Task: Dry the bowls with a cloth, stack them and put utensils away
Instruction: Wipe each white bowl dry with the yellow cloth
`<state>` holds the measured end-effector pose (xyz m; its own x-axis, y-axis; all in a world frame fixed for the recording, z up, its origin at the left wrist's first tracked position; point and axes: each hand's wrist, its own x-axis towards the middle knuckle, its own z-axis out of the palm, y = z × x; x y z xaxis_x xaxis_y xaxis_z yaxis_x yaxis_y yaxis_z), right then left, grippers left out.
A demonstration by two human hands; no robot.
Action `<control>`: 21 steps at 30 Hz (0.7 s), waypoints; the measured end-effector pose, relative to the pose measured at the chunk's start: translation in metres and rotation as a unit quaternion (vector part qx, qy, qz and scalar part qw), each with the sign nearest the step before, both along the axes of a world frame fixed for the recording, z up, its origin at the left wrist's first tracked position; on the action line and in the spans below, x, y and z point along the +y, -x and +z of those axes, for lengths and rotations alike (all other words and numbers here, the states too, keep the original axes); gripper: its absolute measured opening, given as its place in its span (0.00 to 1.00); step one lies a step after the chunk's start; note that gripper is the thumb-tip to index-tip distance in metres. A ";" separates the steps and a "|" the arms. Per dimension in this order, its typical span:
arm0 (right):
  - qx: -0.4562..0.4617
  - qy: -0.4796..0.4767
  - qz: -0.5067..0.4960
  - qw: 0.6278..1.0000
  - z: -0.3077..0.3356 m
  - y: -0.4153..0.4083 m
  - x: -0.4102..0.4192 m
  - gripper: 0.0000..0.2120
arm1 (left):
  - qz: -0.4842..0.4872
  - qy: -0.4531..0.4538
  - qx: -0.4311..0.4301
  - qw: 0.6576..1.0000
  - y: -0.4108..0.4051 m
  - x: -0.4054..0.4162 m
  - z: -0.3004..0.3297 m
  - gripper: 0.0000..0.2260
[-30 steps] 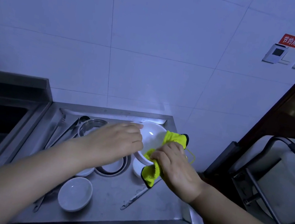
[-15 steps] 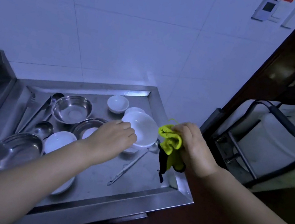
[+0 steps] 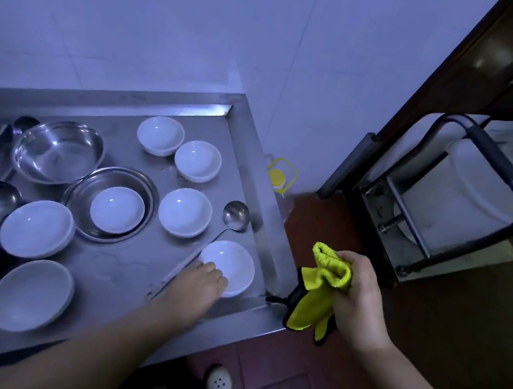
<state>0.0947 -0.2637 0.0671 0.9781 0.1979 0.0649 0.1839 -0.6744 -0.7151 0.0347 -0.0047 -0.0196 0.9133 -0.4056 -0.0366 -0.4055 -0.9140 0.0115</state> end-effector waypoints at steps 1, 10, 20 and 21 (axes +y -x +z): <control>0.003 0.004 0.004 1.000 -0.003 0.001 -0.001 0.28 | -0.001 0.010 -0.008 1.000 0.000 -0.002 -0.006 0.03; -0.001 -0.010 0.084 0.996 -0.009 -0.004 0.014 0.23 | 0.048 0.033 0.084 0.995 0.000 -0.018 -0.039 0.11; -0.158 -0.029 0.205 0.965 0.031 -0.019 0.074 0.32 | 0.307 0.596 0.059 0.740 -0.022 -0.033 0.124 0.17; -0.165 -0.037 0.216 0.961 0.035 -0.020 0.083 0.29 | 0.318 0.614 0.054 0.721 -0.024 -0.030 0.135 0.12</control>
